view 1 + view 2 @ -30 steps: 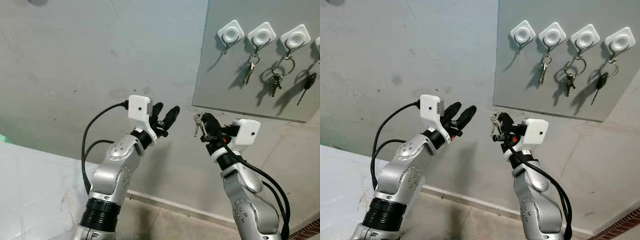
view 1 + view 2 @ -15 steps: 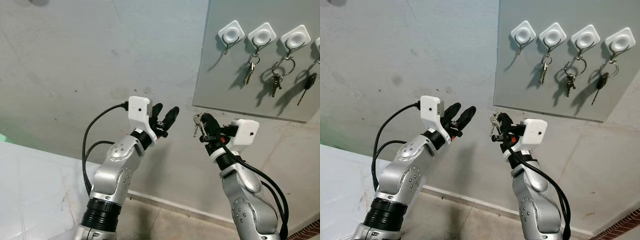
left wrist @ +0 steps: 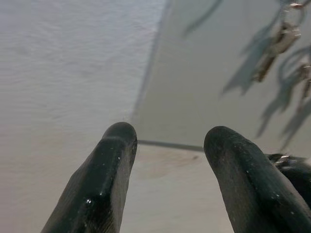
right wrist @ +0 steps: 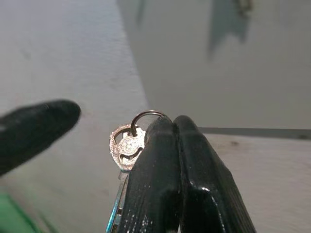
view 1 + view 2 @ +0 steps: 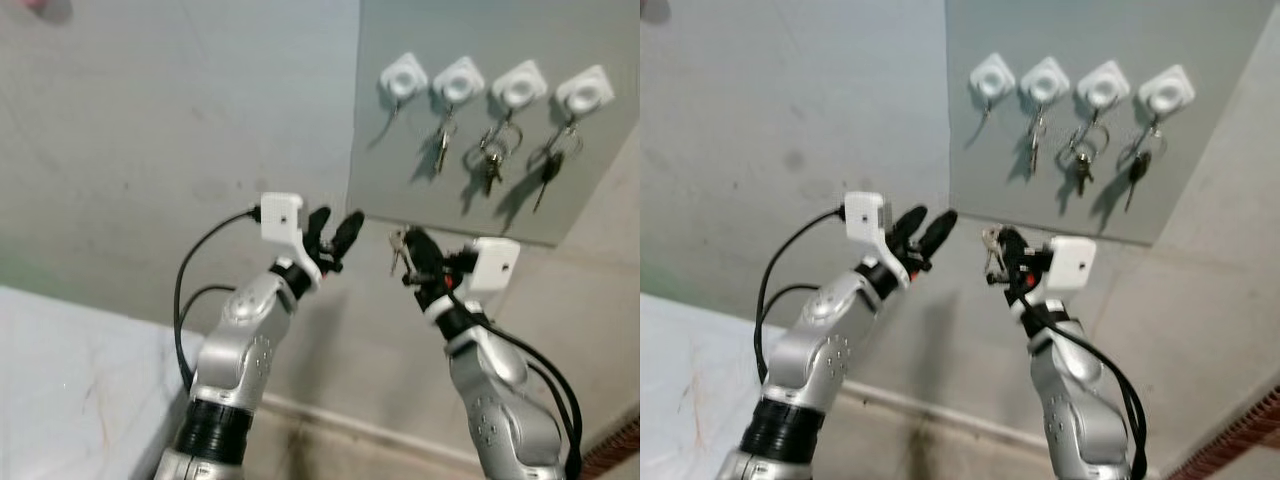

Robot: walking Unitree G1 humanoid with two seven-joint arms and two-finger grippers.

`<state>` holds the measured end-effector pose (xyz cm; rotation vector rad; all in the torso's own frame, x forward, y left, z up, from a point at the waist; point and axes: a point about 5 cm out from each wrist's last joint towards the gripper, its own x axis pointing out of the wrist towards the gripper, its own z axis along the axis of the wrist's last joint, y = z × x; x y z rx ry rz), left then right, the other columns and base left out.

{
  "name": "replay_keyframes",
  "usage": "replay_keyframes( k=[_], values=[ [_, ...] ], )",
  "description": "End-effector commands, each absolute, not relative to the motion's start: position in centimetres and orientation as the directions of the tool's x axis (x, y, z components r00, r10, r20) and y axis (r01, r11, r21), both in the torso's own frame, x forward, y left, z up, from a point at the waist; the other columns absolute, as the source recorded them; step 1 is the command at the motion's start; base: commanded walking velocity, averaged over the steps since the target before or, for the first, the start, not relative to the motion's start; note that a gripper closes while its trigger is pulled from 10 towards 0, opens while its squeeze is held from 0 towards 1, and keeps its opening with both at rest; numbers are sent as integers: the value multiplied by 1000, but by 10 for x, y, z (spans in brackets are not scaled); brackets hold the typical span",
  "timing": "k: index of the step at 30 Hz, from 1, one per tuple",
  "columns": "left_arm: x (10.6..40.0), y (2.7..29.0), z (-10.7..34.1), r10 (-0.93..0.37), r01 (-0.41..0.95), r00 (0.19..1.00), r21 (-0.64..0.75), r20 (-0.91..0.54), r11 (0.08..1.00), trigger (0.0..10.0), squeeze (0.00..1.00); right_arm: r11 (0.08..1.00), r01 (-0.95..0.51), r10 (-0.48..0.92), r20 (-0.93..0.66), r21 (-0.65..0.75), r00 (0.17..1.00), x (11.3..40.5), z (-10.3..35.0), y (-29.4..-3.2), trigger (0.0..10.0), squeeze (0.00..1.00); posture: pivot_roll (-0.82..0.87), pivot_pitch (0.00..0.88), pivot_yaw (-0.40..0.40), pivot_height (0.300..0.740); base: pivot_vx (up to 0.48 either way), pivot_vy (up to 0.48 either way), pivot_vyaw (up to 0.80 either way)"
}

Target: Hang keys on a hook

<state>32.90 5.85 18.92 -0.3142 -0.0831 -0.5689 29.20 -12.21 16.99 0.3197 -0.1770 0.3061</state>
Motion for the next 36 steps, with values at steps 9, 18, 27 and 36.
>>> replay_keyframes(
  k=[9,18,27,36],
  values=[
    [330,61,187,-487,512,859,-289,158,809,10000,0,898,-341,291,208,278,934,291,168,-119,10000,0,-84,0,34,740,0,0,0],
    [332,63,184,-472,491,870,-322,141,810,10000,0,896,-351,303,205,270,931,290,169,-119,10000,0,-84,0,28,740,0,0,0],
    [335,62,186,-464,475,878,-307,115,825,10000,0,916,-305,276,144,258,950,297,166,-120,10000,0,-81,0,30,740,0,187,0],
    [340,58,196,-497,509,861,-224,113,831,10000,0,927,-326,289,199,186,936,312,184,-125,10000,0,-77,0,38,740,0,0,0]
  ],
)
